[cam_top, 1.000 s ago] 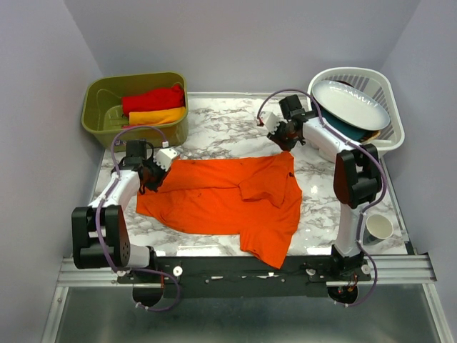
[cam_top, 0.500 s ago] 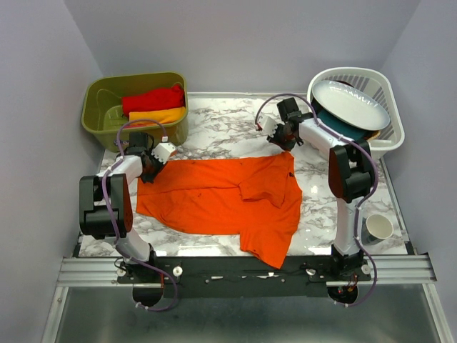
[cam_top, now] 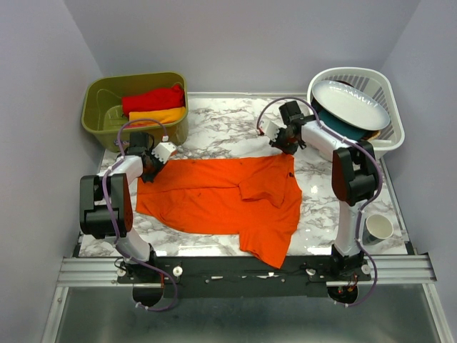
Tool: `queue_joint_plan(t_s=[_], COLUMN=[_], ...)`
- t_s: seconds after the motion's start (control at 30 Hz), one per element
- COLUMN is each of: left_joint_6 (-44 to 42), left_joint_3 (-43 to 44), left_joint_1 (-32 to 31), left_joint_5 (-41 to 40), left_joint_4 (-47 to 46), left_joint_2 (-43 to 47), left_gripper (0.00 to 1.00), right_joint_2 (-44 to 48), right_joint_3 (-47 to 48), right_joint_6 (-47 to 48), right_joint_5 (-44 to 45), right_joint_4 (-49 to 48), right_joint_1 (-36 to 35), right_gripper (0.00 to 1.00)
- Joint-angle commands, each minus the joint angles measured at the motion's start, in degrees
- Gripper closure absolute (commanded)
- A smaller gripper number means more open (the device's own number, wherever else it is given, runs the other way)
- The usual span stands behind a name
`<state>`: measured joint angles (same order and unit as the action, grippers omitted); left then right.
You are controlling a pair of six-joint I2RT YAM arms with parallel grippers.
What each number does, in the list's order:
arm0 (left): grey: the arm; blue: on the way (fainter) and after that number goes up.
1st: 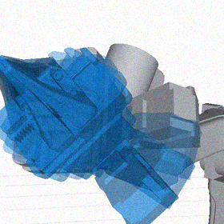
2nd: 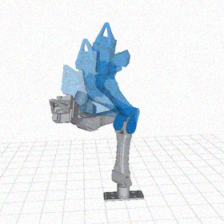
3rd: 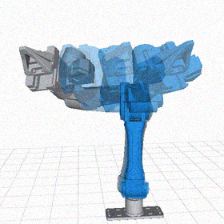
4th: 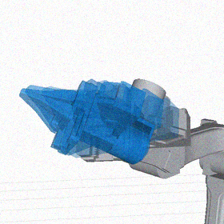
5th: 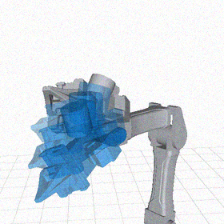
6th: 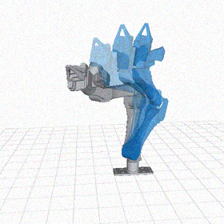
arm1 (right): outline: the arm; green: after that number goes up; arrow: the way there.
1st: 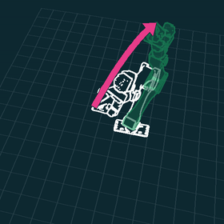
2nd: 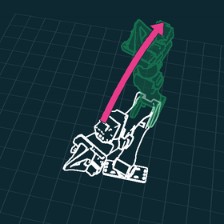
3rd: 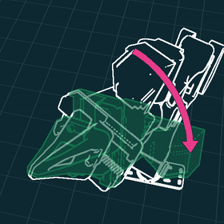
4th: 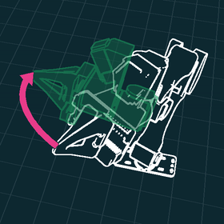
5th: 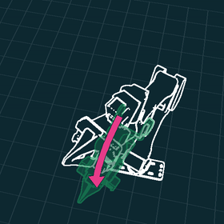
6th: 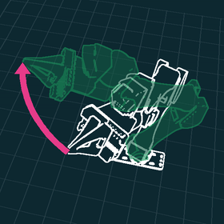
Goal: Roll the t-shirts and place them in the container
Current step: Fold the T-shirt at the center of the board.
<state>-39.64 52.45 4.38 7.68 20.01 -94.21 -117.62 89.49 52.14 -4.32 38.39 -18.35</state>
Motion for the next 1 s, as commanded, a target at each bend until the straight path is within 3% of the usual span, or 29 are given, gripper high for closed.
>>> queue_joint_plan(t_s=[0.0, 0.17, 0.33, 0.67, 0.83, 0.97], left_joint_6=[0.26, 0.17, 1.05, 4.57, 4.83, 3.08], left_joint_3=[-2.43, -3.66, -5.16, -3.76, -0.95, 0.03], left_joint_1=[0.19, 0.36, 2.64, 4.23, 4.23, 4.32], left_joint_5=[-1.44, -3.37, -7.33, -6.72, 1.78, 8.83], left_joint_4=[-0.76, -1.46, -3.31, -2.52, 3.52, 9.08], left_joint_2=[-1.06, -0.88, -0.36, 2.62, 8.69, 14.74], left_gripper=[1.0, 1.0, 1.0, 1.0, 0.98, 0.88], right_joint_2=[-0.15, -4.27, -6.65, -8.68, -4.55, 2.29], right_joint_3=[-1.43, 3.75, 6.48, 10.96, 15.53, 11.24], right_joint_6=[1.47, -0.28, 0.06, -4.23, -8.45, -9.34], right_joint_5=[-0.87, 0.88, 9.31, 12.58, 7.05, 0.46], right_joint_4=[2.22, 4.14, 3.97, 6.78, 10.74, 11.27], right_joint_1=[0.24, 0.24, 0.51, 0.95, 0.95, 0.68], right_gripper=[0.74, 0.74, 0.75, 0.76, 0.75, 0.65])
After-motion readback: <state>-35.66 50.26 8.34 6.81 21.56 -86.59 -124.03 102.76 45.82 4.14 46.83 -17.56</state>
